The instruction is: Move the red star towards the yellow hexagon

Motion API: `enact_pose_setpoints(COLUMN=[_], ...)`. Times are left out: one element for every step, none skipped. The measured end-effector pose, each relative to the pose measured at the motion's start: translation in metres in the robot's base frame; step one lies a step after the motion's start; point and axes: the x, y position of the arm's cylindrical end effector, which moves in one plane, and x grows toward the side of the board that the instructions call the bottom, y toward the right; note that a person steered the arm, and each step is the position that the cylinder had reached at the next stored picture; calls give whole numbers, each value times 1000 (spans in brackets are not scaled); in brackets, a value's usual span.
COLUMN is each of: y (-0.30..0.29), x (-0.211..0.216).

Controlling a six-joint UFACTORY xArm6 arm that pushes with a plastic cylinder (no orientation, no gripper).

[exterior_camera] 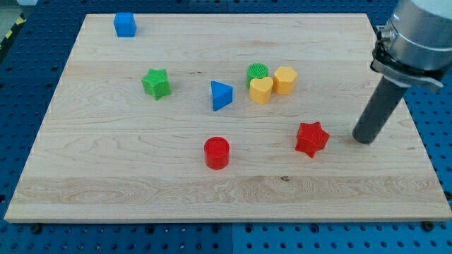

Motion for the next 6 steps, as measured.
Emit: enact_pose_setpoints(y=[-28,-47,-65,-65,-66,-68], x=[31,56,35,8,-7,17])
